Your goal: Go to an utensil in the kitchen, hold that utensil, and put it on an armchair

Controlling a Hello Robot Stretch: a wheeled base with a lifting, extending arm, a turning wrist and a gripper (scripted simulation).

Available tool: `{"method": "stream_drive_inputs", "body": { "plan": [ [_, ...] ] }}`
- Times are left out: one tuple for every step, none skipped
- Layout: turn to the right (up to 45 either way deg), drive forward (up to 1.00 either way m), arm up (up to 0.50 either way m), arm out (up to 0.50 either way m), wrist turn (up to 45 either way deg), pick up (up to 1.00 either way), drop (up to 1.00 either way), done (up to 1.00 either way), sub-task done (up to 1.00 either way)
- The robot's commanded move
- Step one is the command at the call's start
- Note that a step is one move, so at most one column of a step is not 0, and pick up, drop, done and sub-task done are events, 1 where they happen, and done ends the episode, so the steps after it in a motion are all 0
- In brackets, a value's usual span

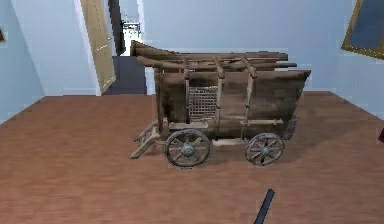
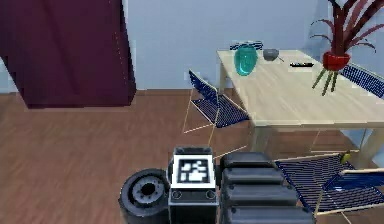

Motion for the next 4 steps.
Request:
{"method": "stream_drive_inputs", "body": {
  "plan": [
    [-45.0,0.00,0.00,0.00,0.0,0.00,0.00,0.00,0.00],
    [-42.0,0.00,0.00,0.00,0.0,0.00,0.00,0.00,0.00],
    [0.0,0.35,0.00,0.00,0.0,0.00,0.00,0.00,0.00],
    [45.0,0.00,0.00,0.00,0.0,0.00,0.00,0.00,0.00]
  ]
}}
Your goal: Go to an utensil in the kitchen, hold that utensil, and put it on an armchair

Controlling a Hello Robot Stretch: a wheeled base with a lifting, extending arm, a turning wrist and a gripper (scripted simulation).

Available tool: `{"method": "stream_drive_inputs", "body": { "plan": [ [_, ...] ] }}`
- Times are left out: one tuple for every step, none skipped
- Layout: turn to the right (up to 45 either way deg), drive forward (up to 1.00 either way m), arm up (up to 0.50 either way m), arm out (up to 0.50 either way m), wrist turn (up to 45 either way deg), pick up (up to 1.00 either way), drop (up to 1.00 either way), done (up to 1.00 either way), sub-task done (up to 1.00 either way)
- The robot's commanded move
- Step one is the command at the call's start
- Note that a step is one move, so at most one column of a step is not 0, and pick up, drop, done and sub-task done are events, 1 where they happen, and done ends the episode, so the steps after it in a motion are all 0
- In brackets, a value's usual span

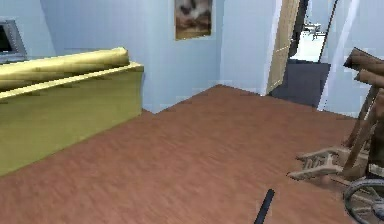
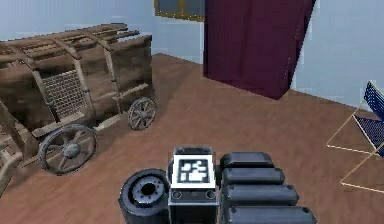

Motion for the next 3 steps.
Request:
{"method": "stream_drive_inputs", "body": {
  "plan": [
    [39.0,0.00,0.00,0.00,0.0,0.00,0.00,0.00,0.00],
    [-45.0,0.00,0.00,0.00,0.0,0.00,0.00,0.00,0.00],
    [-45.0,0.00,0.00,0.00,0.0,0.00,0.00,0.00,0.00]
  ]
}}
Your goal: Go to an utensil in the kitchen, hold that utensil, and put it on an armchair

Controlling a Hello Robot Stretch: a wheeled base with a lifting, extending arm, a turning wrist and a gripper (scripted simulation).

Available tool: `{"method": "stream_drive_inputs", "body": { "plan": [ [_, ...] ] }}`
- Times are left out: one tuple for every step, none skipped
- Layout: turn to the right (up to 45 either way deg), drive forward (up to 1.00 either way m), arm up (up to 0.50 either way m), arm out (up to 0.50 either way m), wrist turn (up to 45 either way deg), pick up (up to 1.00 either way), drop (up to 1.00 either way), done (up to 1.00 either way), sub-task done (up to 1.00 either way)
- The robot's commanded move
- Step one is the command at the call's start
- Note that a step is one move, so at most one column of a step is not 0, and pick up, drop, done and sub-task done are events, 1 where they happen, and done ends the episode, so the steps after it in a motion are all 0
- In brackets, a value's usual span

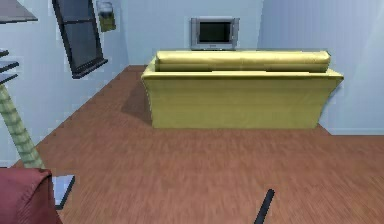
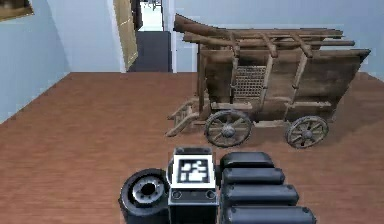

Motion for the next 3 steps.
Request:
{"method": "stream_drive_inputs", "body": {
  "plan": [
    [-6.0,0.00,0.00,0.00,0.0,0.00,0.00,0.00,0.00],
    [45.0,0.00,0.00,0.00,0.0,0.00,0.00,0.00,0.00],
    [45.0,0.00,0.00,0.00,0.0,0.00,0.00,0.00,0.00]
  ]
}}
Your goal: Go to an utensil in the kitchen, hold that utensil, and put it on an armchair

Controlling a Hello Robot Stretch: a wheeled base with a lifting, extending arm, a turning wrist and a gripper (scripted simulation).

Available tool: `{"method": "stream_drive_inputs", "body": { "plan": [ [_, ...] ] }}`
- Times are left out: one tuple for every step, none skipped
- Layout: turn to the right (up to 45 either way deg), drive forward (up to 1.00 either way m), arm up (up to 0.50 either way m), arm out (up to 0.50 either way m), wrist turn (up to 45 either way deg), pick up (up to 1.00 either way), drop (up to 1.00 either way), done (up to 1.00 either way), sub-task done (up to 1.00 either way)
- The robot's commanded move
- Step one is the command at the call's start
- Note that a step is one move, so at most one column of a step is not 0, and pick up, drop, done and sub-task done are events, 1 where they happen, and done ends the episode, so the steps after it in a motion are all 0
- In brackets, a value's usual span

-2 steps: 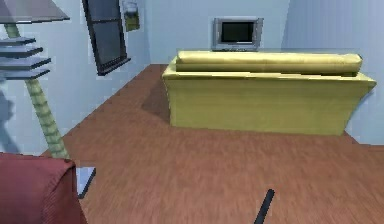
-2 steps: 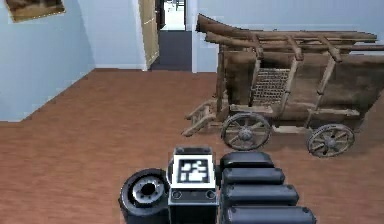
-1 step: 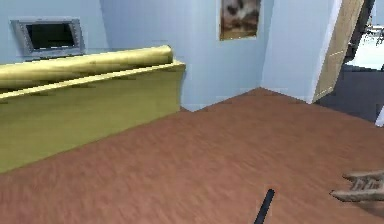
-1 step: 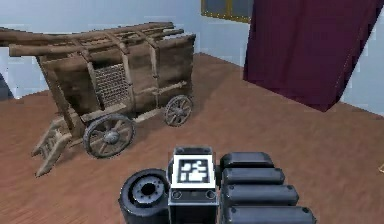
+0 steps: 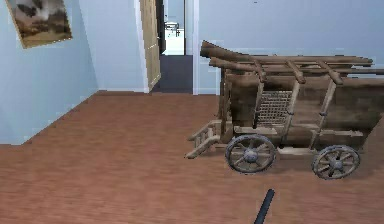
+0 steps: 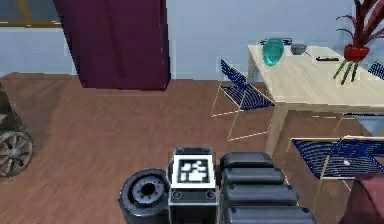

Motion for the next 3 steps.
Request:
{"method": "stream_drive_inputs", "body": {
  "plan": [
    [15.0,0.00,0.00,0.00,0.0,0.00,0.00,0.00,0.00],
    [-45.0,0.00,0.00,0.00,0.0,0.00,0.00,0.00,0.00],
    [-45.0,0.00,0.00,0.00,0.0,0.00,0.00,0.00,0.00]
  ]
}}
